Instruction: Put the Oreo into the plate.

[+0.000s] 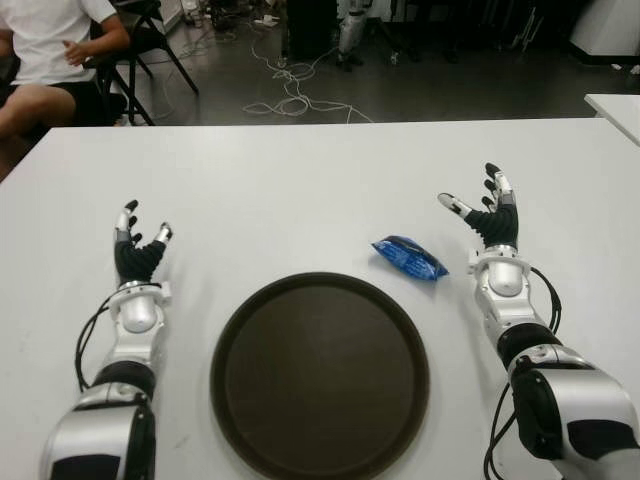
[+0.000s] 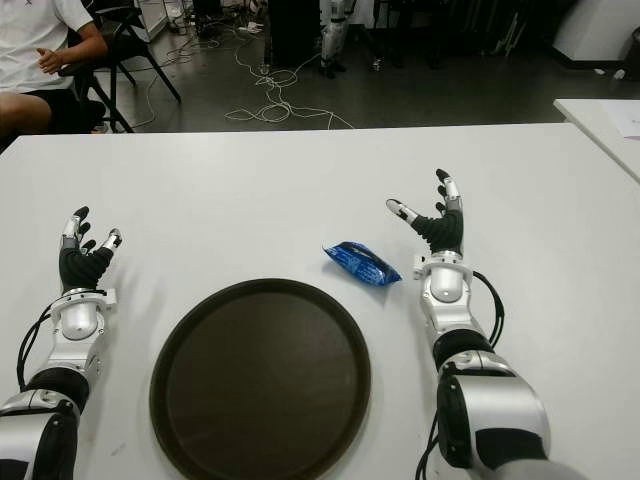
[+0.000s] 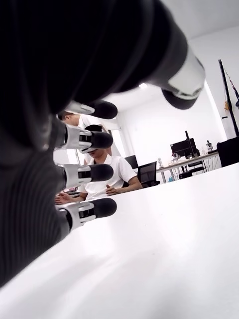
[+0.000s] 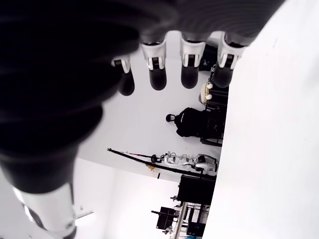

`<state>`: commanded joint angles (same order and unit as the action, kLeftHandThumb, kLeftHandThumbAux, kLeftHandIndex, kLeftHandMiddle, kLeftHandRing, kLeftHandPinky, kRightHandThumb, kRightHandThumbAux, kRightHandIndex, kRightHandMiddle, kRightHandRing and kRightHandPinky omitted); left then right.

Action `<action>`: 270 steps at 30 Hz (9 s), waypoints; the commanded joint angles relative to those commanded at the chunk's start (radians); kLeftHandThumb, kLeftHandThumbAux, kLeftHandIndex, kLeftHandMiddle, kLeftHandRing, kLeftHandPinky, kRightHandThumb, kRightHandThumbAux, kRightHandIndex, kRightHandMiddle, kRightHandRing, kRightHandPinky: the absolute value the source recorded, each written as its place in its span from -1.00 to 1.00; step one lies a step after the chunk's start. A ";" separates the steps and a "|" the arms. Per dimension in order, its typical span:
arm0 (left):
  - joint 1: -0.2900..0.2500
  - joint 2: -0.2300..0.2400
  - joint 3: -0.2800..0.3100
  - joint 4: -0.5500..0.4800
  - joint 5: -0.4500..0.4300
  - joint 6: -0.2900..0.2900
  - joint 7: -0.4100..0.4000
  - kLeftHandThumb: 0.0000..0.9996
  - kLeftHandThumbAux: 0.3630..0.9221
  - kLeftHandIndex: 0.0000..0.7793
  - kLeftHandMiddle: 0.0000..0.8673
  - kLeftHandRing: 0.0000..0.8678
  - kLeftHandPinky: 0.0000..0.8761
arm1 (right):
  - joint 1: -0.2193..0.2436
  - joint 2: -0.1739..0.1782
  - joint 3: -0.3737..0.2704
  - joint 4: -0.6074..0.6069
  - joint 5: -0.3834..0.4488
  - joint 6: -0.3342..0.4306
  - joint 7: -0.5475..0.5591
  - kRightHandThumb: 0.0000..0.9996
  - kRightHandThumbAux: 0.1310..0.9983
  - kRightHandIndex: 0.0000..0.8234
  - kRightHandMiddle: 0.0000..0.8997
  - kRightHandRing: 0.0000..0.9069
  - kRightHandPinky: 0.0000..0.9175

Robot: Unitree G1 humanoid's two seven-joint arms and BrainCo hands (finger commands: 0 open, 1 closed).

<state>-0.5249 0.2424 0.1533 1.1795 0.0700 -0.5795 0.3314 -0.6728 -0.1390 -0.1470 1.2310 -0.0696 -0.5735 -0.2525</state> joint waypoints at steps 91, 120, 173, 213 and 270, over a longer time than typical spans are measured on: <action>0.003 0.001 -0.016 0.000 0.010 -0.005 0.020 -1.00 0.26 -0.89 -0.88 -0.91 -0.95 | 0.109 -0.072 0.153 -0.320 -0.061 0.107 0.298 -1.00 0.40 -0.85 -0.86 -0.97 -1.00; 0.003 0.001 -0.015 0.000 0.005 -0.008 0.008 -1.00 0.28 -0.90 -0.89 -0.93 -0.96 | 0.244 -0.116 0.235 -0.709 -0.141 0.329 0.372 -1.00 0.11 -0.83 -0.87 -0.93 -1.00; 0.005 0.001 -0.020 -0.002 0.018 -0.002 0.026 -1.00 0.25 -0.90 -0.90 -0.95 -0.99 | 0.247 -0.132 0.398 -0.923 -0.433 0.812 0.339 -1.00 0.32 -0.88 -0.86 -0.81 -0.80; 0.004 -0.002 -0.019 -0.003 0.021 -0.006 0.036 -1.00 0.32 -0.88 -0.87 -0.92 -0.97 | 0.217 -0.139 0.464 -0.896 -0.526 0.921 0.336 -1.00 0.26 -1.00 -1.00 -1.00 -0.99; 0.002 -0.002 -0.023 0.001 0.026 0.006 0.045 -1.00 0.25 -0.90 -0.89 -0.93 -0.98 | 0.121 -0.126 0.566 -0.705 -0.603 1.003 0.352 -1.00 0.35 -0.97 -0.98 -0.95 -0.96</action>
<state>-0.5228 0.2405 0.1299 1.1804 0.0956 -0.5738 0.3760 -0.5515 -0.2651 0.4193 0.5258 -0.6728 0.4299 0.0999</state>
